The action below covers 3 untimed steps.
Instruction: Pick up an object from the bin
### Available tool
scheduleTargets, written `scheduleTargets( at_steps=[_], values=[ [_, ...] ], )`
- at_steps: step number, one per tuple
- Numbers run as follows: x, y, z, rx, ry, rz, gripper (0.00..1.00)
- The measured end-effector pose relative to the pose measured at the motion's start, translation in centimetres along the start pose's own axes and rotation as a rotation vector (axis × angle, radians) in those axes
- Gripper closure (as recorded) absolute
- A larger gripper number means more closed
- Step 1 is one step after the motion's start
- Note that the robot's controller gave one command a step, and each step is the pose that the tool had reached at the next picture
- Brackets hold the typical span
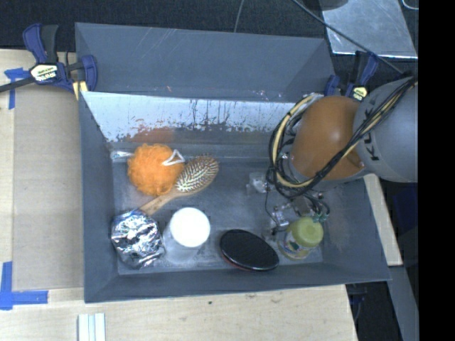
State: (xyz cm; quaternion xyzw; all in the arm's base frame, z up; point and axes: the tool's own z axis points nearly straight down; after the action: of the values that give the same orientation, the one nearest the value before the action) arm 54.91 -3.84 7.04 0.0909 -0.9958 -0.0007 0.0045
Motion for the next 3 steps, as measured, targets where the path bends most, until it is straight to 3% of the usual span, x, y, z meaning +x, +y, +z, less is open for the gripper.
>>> scheduleTargets(
  at_steps=[1, 2, 3],
  values=[
    [0.0, 5.2, -0.1, -0.001, -0.002, 0.014, 0.0],
    [0.9, 14.7, -0.4, -0.004, 0.002, -0.087, 0.0],
    [1.9, 17.1, 0.1, -0.004, 0.009, -0.049, 0.0]
  ],
)
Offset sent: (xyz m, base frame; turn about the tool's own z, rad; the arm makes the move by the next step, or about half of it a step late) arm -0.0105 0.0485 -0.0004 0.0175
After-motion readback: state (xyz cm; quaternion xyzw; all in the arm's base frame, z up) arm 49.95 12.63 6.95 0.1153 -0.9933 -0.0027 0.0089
